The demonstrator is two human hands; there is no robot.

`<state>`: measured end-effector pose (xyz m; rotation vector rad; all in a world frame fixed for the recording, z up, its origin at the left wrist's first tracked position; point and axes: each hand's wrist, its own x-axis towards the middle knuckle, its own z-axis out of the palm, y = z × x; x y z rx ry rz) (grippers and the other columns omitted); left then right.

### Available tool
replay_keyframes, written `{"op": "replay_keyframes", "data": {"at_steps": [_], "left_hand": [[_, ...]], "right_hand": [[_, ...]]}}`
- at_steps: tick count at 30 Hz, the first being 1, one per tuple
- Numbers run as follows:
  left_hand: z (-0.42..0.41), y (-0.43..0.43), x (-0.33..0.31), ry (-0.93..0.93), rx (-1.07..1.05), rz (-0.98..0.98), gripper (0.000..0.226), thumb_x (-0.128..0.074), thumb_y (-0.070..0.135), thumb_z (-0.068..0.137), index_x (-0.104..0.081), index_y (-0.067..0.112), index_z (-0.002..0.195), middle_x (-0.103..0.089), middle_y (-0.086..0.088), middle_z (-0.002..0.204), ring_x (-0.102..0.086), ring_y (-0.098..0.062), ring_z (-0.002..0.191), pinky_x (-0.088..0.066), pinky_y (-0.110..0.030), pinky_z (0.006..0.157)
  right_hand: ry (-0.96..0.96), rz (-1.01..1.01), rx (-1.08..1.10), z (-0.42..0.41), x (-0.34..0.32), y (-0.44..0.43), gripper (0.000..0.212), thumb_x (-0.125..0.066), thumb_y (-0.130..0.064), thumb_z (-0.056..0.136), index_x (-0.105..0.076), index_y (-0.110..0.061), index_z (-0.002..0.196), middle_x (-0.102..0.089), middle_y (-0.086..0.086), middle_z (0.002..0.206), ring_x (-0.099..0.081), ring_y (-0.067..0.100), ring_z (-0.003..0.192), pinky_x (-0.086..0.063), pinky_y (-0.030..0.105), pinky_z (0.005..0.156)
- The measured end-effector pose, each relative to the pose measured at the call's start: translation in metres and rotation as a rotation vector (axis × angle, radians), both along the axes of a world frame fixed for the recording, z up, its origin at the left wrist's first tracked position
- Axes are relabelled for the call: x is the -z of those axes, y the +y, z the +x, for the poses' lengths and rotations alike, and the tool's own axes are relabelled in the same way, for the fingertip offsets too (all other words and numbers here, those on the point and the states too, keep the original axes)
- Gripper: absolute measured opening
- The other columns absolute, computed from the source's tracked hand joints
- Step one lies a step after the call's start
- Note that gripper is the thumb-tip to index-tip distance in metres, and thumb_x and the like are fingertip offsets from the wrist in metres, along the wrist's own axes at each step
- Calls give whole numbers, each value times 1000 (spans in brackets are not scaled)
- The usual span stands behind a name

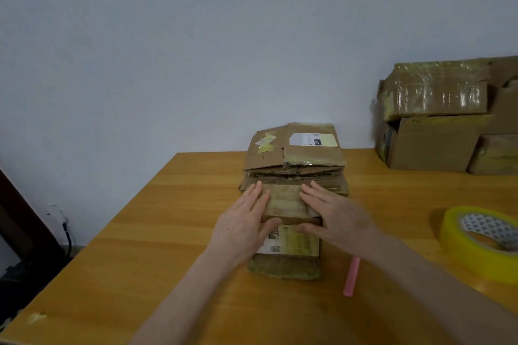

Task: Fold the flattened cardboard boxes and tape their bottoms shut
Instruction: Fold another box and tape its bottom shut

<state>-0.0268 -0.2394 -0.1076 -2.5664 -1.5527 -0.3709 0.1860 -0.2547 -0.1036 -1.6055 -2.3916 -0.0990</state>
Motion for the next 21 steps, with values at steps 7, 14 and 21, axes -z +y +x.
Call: {"op": "replay_keyframes", "data": {"at_steps": [7,14,21], "left_hand": [[-3,3,1,-2,11,3,93,1,75,75,-10,22,151,0,9,158,8,2,140,6,-14,108],[-5,3,4,-46,35,-5,88,-6,72,80,-14,20,151,-5,7,158,2,-1,142,2,-17,112],[-4,2,-2,22,36,-3,90,-6,73,78,-10,21,151,-3,7,158,10,3,136,7,-17,110]], "right_hand": [[-23,-27,-12,0,-4,-5,111,12,-82,63,-20,-19,148,-11,-7,157,-4,8,144,-36,27,105],[-7,-38,19,-5,-5,-10,107,10,-79,64,-16,-19,149,-6,-8,157,-2,9,144,-37,26,103],[0,-52,39,-7,-6,-13,87,-15,-68,77,-16,-20,149,-5,-10,157,0,8,144,-39,29,103]]}}
